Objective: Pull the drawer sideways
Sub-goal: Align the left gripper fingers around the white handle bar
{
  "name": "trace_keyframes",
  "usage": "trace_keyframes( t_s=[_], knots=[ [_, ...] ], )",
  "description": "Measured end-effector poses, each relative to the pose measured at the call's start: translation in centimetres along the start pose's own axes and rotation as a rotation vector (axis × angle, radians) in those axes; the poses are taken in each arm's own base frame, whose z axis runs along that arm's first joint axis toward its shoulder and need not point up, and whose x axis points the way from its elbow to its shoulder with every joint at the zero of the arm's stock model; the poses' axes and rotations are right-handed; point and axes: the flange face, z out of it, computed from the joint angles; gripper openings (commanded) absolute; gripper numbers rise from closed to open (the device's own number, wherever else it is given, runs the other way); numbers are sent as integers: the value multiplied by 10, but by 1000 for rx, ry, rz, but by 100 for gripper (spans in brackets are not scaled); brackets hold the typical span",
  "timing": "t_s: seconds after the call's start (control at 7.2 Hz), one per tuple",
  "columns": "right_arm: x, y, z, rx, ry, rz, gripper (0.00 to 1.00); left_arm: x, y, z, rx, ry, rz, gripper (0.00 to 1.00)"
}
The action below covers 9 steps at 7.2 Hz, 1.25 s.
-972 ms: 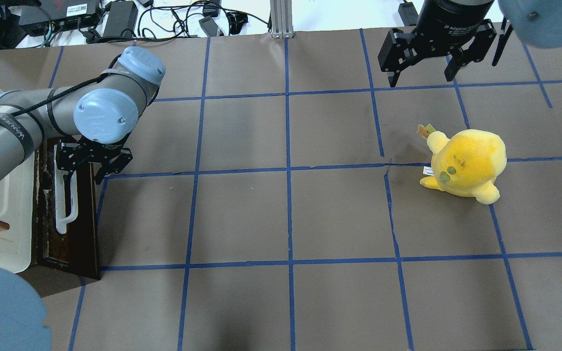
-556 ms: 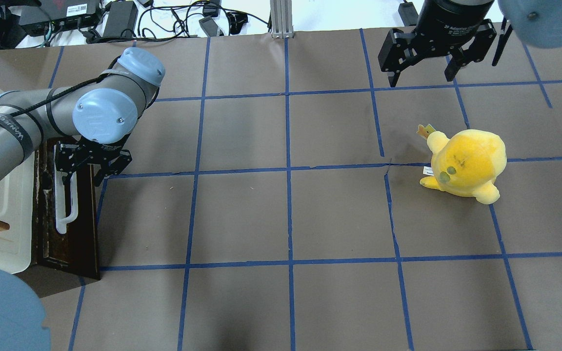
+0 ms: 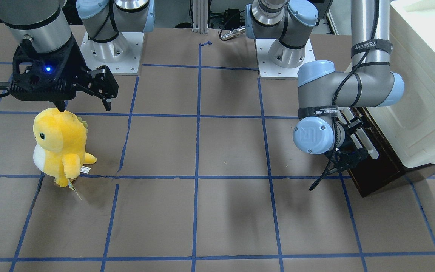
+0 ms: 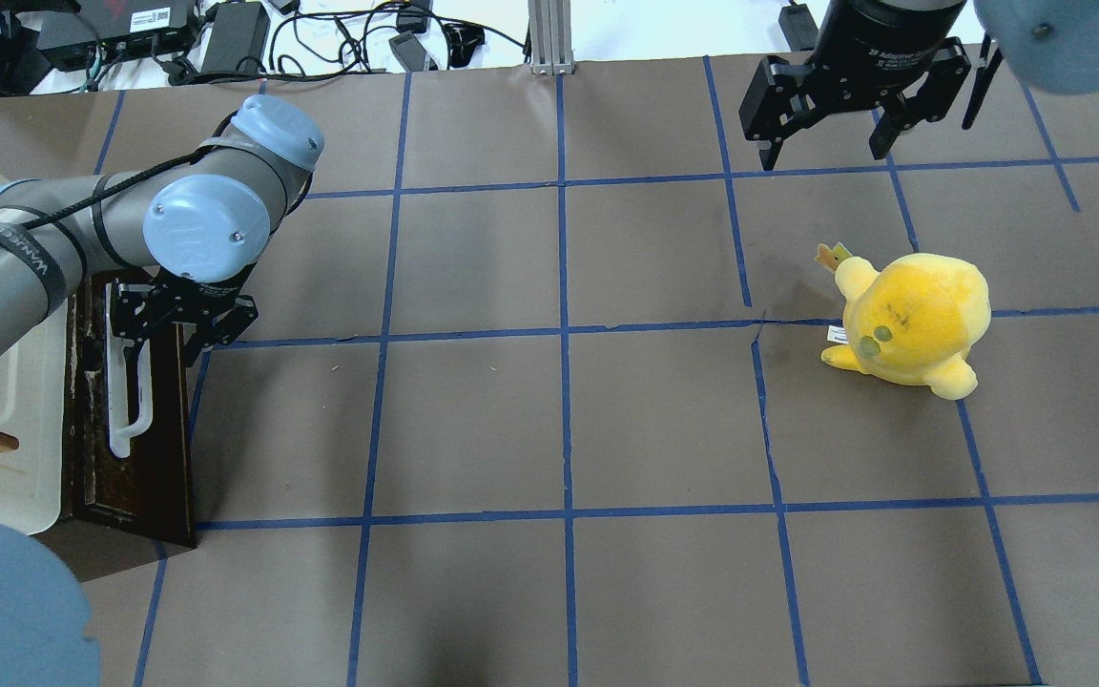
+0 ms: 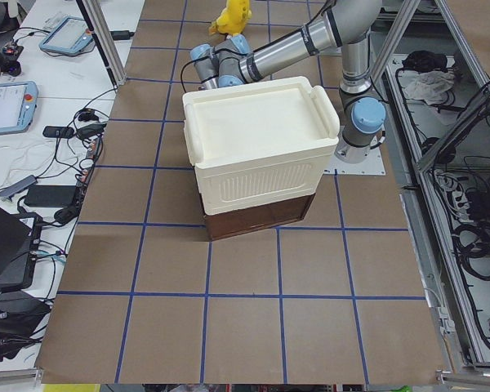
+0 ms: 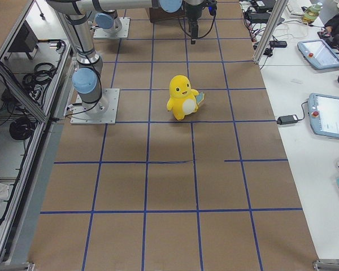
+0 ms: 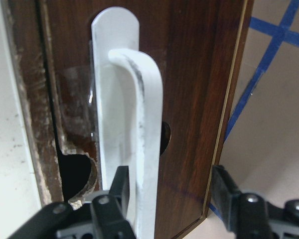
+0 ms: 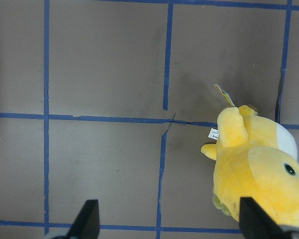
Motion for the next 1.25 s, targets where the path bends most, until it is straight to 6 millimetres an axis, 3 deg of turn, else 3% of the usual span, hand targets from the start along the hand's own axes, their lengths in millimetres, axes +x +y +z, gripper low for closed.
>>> trace_keyframes(
  t_s=[1.11,1.25],
  knots=[
    [0,0,0,0,0,0,100,0,-3,1,-3,0,-6,63],
    [0,0,0,0,0,0,100,-1,-2,2,-5,0,-7,56]
  ],
)
